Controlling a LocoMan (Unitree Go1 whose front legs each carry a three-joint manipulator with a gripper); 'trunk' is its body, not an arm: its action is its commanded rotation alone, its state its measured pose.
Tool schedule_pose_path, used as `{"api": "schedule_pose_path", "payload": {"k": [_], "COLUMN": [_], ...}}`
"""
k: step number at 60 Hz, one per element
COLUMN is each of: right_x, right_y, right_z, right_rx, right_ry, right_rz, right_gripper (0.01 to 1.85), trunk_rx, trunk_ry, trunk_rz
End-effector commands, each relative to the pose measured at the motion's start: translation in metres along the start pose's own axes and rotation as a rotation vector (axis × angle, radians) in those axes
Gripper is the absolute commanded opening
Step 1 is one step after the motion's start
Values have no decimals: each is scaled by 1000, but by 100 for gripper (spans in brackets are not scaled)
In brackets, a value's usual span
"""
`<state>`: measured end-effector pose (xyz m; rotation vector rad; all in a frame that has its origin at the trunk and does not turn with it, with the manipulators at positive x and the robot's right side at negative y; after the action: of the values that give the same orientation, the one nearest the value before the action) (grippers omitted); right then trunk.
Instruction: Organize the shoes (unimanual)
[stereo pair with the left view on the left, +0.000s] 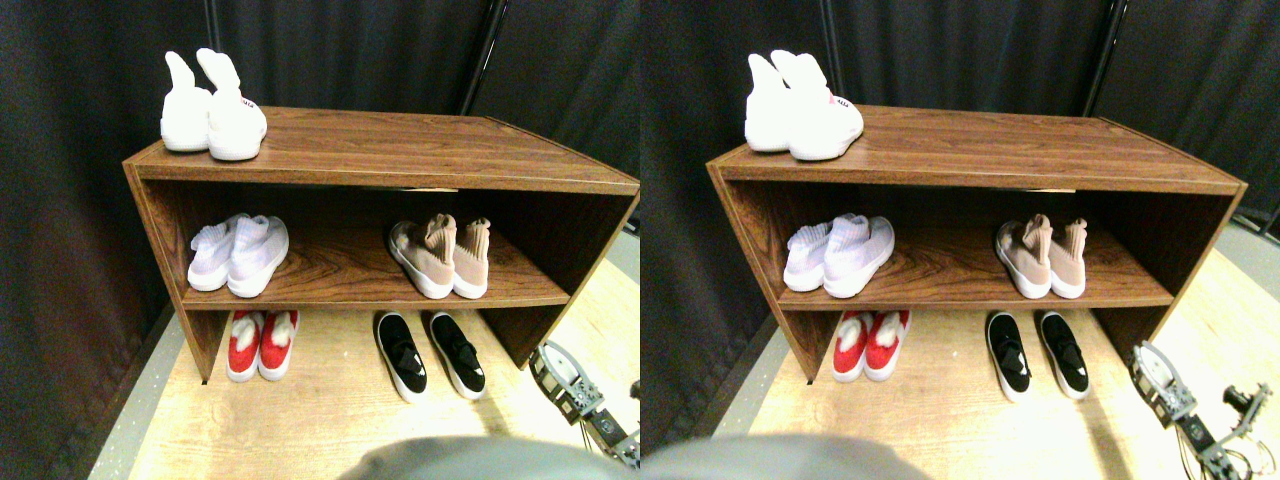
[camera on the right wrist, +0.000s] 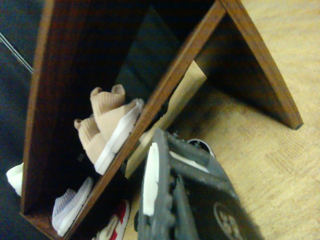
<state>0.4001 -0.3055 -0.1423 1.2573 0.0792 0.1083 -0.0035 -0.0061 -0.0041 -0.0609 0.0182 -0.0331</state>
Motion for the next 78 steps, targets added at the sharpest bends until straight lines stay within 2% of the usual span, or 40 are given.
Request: {"api": "schedule_pose_path", "payload": {"k": [1, 9, 17, 21, 27, 31, 32, 34, 41, 53, 59, 63, 78], "right_x": [10, 25, 41, 49, 63, 68, 73, 75, 83, 87, 85, 82, 83], "right_y": [-13, -35, -57, -67, -82, -87, -91, -93, -99, -102, -98, -97, -98], "right_z": [2, 1, 1, 2, 4, 6, 8, 9, 15, 17, 5, -7, -35], "right_rx": [30, 139, 194, 210, 204, 190, 195, 179, 192, 214, 207, 204, 232], "right_ry": [-52, -81, -126, -124, -190, -191, -218, -234, -309, -297, -244, -204, -169], "right_rz": [-11, -73, -137, -155, -217, -231, -266, -284, -313, -313, -339, -327, -321], "right_gripper": [6, 6, 6, 6, 6, 6, 6, 6, 6, 6, 6, 6, 6], "trunk_rx": [-25, -29, -37, -39, -43, -43, -46, -46, -47, -57, -61, -64, -77], "trunk_ry": [21, 21, 19, 19, 17, 17, 17, 17, 14, 14, 12, 12, 10], "trunk_rz": [11, 14, 19, 20, 22, 24, 26, 26, 32, 42, 46, 49, 64]}}
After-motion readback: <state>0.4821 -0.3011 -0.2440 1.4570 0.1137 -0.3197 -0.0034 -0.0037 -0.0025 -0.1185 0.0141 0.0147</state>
